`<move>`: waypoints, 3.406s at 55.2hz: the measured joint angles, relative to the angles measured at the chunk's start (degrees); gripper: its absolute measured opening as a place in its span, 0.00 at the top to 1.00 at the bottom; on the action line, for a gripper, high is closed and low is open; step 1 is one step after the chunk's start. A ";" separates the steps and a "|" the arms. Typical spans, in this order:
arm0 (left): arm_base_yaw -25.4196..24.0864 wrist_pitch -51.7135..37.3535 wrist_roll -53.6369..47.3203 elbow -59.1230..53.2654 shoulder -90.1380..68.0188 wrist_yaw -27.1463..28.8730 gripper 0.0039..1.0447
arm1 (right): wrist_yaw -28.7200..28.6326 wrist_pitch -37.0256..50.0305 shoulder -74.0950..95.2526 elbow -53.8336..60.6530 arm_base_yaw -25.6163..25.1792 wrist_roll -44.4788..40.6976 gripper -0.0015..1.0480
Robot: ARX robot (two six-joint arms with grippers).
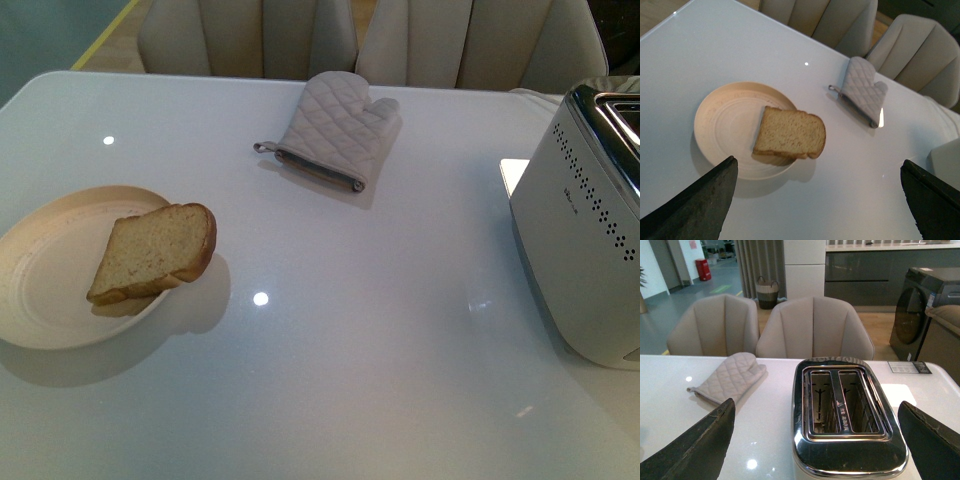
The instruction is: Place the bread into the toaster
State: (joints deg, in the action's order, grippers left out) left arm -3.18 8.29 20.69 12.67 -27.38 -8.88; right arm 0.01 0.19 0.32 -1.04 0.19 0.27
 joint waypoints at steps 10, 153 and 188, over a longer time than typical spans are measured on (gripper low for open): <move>-5.62 -26.80 -4.72 6.62 -32.59 -0.31 0.07 | -0.02 0.00 0.00 0.00 0.00 -0.02 0.09; 21.18 -35.93 -9.07 41.42 -109.87 9.86 0.95 | 0.00 0.00 0.00 0.00 0.00 0.00 0.09; 9.49 -44.96 -2.71 24.90 -86.55 4.42 0.06 | 0.00 0.00 0.00 0.00 0.00 0.00 0.09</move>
State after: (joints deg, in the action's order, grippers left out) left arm 6.31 -36.67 17.98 37.56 -113.93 -4.47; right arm 0.01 0.19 0.32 -1.04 0.19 0.27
